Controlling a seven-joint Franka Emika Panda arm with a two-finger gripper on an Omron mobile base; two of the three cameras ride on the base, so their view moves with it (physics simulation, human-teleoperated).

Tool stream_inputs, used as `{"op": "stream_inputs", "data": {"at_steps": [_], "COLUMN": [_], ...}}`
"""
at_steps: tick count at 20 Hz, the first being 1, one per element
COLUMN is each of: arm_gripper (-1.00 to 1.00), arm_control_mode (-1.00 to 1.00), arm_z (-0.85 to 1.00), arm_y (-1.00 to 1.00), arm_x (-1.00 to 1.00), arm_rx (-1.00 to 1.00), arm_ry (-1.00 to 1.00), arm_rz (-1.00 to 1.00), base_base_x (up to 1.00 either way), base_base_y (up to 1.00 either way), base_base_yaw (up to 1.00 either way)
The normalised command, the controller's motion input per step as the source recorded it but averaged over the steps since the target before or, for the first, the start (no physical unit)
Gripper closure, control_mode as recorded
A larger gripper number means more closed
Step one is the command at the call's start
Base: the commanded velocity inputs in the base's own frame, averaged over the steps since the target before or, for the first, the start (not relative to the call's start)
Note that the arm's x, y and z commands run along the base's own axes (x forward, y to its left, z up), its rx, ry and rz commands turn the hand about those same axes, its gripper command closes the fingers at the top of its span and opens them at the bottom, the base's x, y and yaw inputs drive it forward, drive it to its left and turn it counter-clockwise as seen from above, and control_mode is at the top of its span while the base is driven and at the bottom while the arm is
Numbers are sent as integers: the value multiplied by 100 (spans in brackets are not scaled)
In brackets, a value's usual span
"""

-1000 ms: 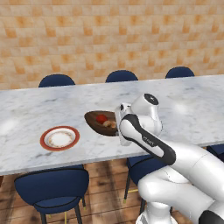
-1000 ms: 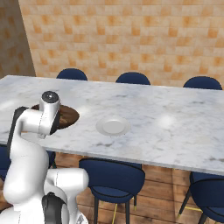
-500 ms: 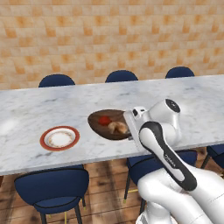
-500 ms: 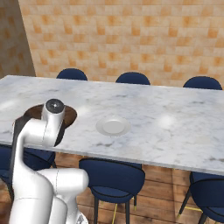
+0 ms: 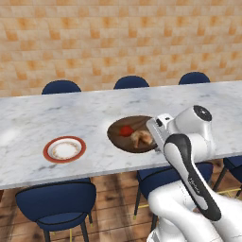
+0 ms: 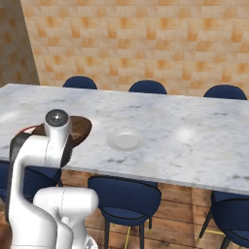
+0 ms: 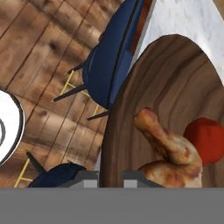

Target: Pick the chicken drumstick and bell pepper from their plates and place them in the bowl. Then put the bowl in the fridge.

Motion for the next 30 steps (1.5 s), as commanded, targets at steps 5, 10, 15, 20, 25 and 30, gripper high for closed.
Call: {"op": "stream_inputs", "data": {"at_steps": [5, 10, 15, 20, 25, 30], "arm_gripper": [100, 100, 100, 100, 100, 100], "arm_control_mode": [-100, -100, -100, -100, -100, 100], "arm_z": [11, 0, -6, -4, 0, 0], "arm_y": [-47, -31, -11, -1, 0, 0], "arm_x": [-35, -22, -4, -1, 0, 0], "arm_rx": [-1, 2, 1, 2, 0, 0], "arm_ry": [-14, -11, -11, -2, 0, 0], "arm_rz": [-4, -25, -41, -8, 0, 0], "base_base_x": [0, 0, 0, 0, 0, 0], "base_base_y": [0, 0, 0, 0, 0, 0], "base_base_yaw": [0, 0, 0, 0, 0, 0]}}
